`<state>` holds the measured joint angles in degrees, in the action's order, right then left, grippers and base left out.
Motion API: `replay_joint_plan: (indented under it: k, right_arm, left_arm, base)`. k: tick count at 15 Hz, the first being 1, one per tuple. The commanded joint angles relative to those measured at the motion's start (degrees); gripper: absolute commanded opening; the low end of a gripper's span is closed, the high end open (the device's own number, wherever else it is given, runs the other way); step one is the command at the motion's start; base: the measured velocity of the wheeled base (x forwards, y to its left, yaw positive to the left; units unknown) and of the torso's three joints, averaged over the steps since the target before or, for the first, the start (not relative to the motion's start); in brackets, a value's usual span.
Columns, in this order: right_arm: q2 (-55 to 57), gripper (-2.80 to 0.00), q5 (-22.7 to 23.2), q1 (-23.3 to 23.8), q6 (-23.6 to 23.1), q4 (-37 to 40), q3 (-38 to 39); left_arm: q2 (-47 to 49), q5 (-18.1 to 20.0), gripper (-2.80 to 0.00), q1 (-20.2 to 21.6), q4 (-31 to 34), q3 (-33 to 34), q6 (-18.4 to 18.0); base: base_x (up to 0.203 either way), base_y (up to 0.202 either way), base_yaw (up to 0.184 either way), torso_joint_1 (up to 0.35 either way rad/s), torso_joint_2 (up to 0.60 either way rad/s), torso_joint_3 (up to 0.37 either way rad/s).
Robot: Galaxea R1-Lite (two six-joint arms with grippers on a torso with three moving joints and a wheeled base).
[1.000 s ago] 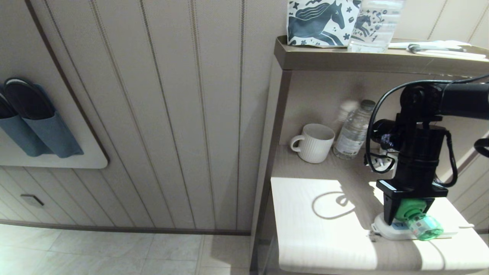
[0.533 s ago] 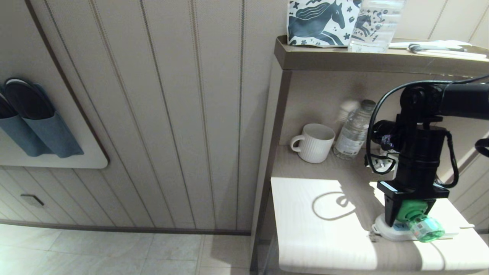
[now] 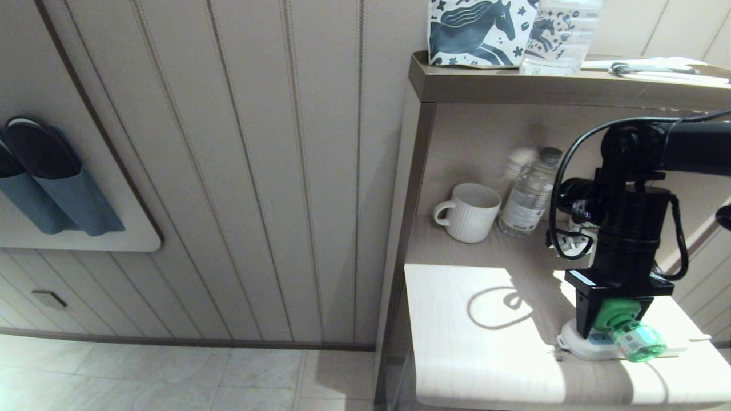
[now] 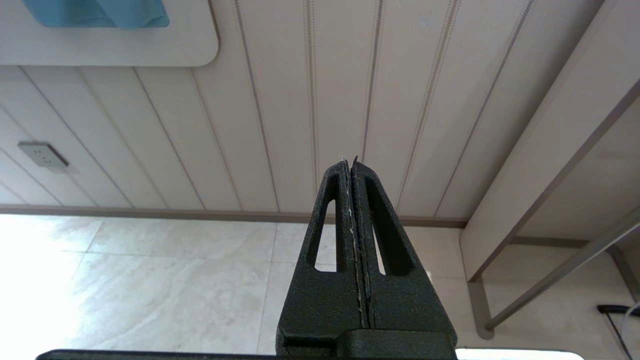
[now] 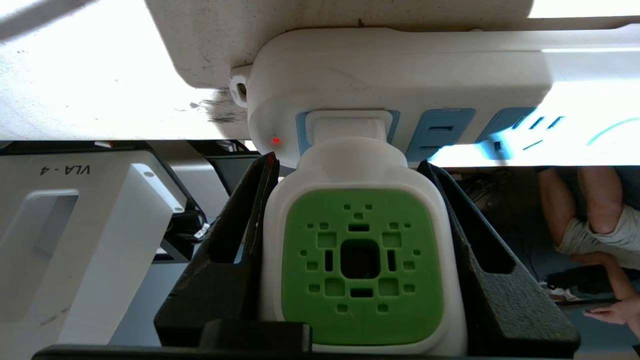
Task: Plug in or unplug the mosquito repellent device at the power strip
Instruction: Insert the plug into the socket
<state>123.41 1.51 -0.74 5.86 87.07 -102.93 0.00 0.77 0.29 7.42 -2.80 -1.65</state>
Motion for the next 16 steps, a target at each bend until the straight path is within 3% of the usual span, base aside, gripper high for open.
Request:
replay_joint_plan:
  k: [1, 3, 4, 16]
  right_arm:
    - [-2.46, -2.8, 0.07, -0.08, 0.06, 2.89, 0.33]
    - [-3.54, -2.8, 0.07, -0.39, 0.11, 2.89, 0.9]
    - [-4.15, 0.0, 0.06, -0.37, 0.21, 2.89, 1.73]
    - [-6.6, 0.0, -0.9, -0.57, 0.44, 1.79, 2.2]
  left_arm:
    - [0.0, 0.02, -2.8, 0.0, 0.05, -0.01, -0.02]
    - [0.0, 0.02, -2.8, 0.0, 0.05, 0.04, -0.02]
    - [0.0, 0.02, -2.8, -0.01, 0.05, 0.01, -0.02]
    - [0.0, 0.02, -2.8, 0.06, 0.05, -0.01, -0.02]
  base:
    - [0.0, 0.0, 0.0, 0.0, 0.0, 0.0]
    - [0.0, 0.0, 0.0, 0.0, 0.0, 0.0]
    - [0.0, 0.0, 0.0, 0.0, 0.0, 0.0]
    - [0.0, 0.0, 0.0, 0.0, 0.0, 0.0]
